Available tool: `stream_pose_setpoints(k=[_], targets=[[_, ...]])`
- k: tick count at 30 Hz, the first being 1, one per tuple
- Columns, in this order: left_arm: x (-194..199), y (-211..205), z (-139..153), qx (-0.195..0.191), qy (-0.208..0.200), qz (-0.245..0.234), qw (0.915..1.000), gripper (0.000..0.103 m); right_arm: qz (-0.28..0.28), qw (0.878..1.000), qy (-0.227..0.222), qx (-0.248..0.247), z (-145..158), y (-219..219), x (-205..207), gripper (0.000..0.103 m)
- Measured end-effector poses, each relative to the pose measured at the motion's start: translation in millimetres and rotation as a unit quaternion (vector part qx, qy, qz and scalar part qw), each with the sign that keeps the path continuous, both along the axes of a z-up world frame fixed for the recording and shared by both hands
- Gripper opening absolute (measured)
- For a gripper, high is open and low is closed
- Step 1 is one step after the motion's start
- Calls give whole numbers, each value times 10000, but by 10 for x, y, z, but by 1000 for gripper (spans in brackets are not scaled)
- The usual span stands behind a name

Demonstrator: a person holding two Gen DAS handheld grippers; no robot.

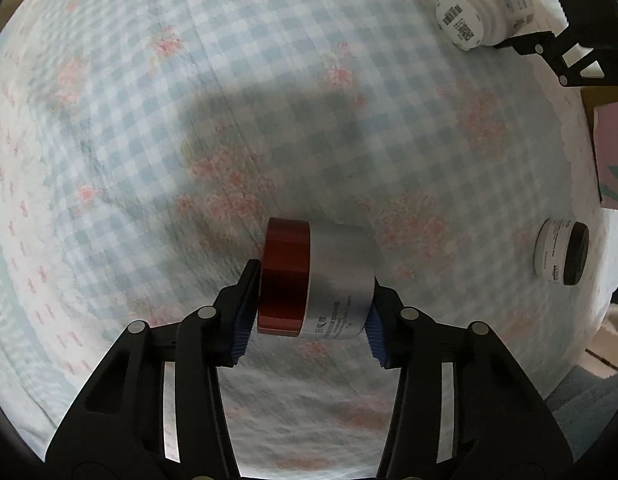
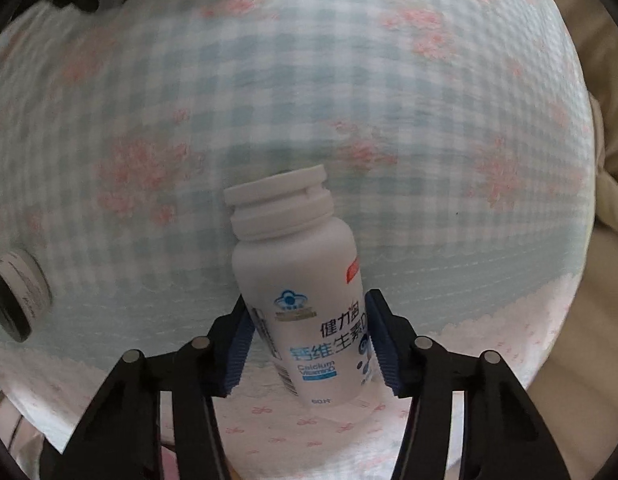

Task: Organize rigid objects
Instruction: 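Grasp the red-capped silver tin with left tool while right tool grasps white vitamin bottle, then carry tin and vitamin bottle into the cardboard box and open both tools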

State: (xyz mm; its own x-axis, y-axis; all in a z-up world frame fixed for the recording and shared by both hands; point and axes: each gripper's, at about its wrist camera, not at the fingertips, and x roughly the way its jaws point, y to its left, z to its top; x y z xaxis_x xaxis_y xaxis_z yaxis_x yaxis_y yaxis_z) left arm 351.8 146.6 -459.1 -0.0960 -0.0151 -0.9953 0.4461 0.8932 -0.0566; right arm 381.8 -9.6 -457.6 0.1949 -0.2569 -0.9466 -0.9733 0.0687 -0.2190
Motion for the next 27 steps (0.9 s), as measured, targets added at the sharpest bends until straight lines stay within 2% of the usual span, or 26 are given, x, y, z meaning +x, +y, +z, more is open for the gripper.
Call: stream_pose_setpoints(k=[6, 11, 15, 17, 18, 20, 21, 25, 27], targets=[[12, 69, 27, -120, -87, 302, 9994, 39, -174, 9995, -216, -126, -16, 96, -188, 49], [-19, 255, 114, -253, -183, 702, 9970, 39, -1317, 9910, -213, 124, 83, 144, -81, 49], [-35, 452, 223, -352, -318, 1026, 9936, 39, -2269, 9728, -133, 452, 233, 103, -73, 48], [-61, 530, 319, -413, -424, 1196, 9911, 39, -2810, 9572, -21, 686, 338, 52, -84, 47], [-73, 570, 371, -444, -467, 1257, 9900, 39, -3152, 9454, 61, 830, 396, 3, -93, 47], [-103, 630, 493, -512, -573, 1389, 9873, 39, -3792, 9180, 219, 1142, 503, -113, -102, 47], [-135, 657, 564, -558, -637, 1450, 9858, 39, -4202, 8963, 337, 1378, 583, -191, -134, 47], [-240, 698, 975, -792, -1023, 1520, 9799, 39, -5096, 8337, 519, 2064, 873, -419, -357, 46], [-344, 619, 1156, -843, -1183, 1478, 9783, 39, -5289, 8174, 489, 2229, 1005, -472, -495, 46]])
